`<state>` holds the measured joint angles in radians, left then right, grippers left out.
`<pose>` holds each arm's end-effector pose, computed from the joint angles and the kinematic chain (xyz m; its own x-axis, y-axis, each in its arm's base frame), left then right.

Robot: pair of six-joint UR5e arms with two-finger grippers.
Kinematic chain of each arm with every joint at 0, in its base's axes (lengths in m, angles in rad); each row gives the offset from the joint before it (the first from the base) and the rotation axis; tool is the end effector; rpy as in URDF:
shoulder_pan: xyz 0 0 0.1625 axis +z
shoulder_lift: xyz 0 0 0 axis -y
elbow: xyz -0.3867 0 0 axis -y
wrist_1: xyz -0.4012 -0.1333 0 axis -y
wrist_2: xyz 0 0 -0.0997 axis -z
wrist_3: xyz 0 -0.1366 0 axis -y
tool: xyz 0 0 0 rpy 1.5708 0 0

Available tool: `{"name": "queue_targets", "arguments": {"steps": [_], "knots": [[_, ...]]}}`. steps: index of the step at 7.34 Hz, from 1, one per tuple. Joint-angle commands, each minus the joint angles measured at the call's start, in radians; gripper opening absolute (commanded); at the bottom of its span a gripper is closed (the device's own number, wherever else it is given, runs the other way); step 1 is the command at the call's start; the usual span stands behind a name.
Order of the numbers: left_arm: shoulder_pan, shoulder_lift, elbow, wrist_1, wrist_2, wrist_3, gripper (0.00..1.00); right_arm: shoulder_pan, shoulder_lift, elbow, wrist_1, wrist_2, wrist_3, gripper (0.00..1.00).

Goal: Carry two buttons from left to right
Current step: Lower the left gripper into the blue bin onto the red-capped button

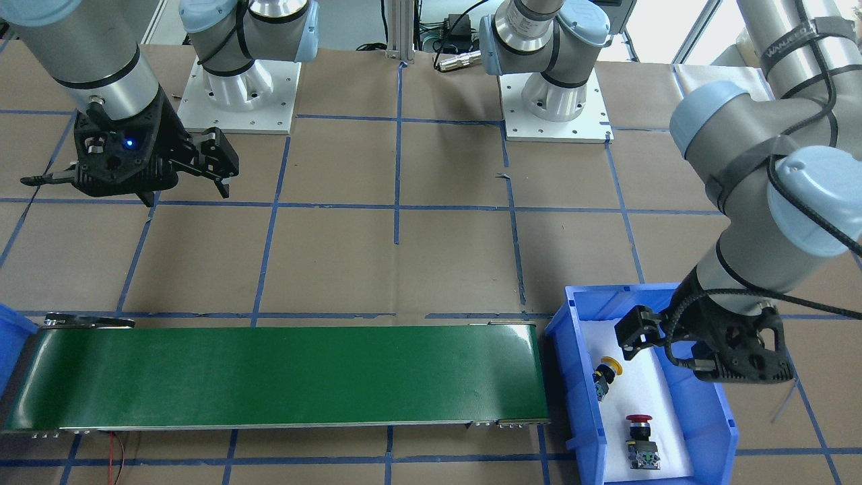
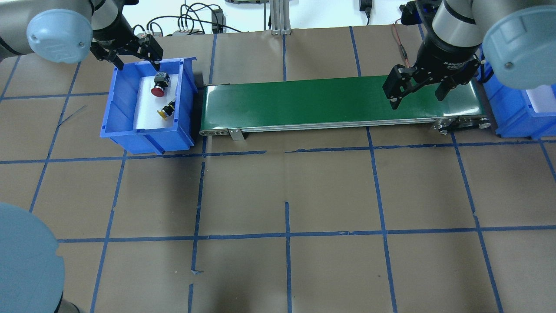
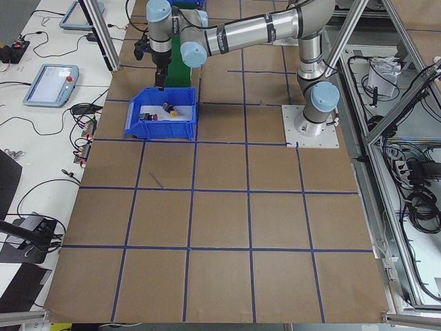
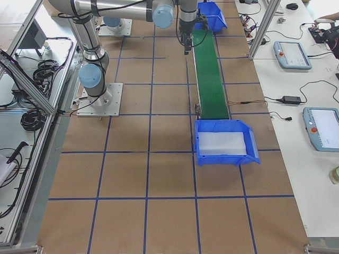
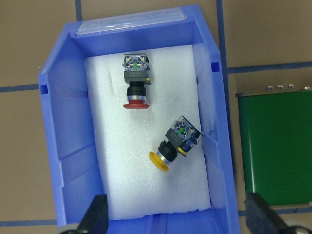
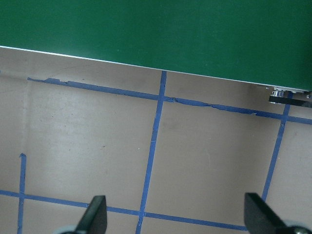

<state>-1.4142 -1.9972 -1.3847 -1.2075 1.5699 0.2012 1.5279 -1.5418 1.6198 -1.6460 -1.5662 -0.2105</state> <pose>-0.0280 -0.6780 0.2958 -0.9988 0.0432 -0.0236 0.0457 0.9917 -0.1204 0.1119 -0.5158 0.3809 -0.9860 -0.1668 -0.0051 -0.1668 0.9860 0.0018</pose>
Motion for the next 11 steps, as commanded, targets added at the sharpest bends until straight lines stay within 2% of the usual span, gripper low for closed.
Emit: {"name": "queue_targets", "arguments": {"steps": [1,4,6,7,11], "knots": [[0.009,-0.119,0.065,0.042,-0.011,0.003,1.0,0.0,0.0,0.0,0.0,0.0,0.0,1.0],[0.001,-0.234,0.122,0.097,-0.011,0.003,1.0,0.0,0.0,0.0,0.0,0.0,0.0,1.0],[0.004,-0.261,0.124,0.134,-0.011,0.006,1.0,0.0,-0.001,0.0,0.0,0.0,0.0,1.0],[0.004,-0.262,0.124,0.16,-0.011,0.018,0.88,0.0,-0.001,0.0,0.0,0.0,0.0,1.0],[0.011,-0.31,0.122,0.197,-0.013,0.067,0.8,0.0,-0.001,0.0,0.0,0.0,0.0,1.0]]}}
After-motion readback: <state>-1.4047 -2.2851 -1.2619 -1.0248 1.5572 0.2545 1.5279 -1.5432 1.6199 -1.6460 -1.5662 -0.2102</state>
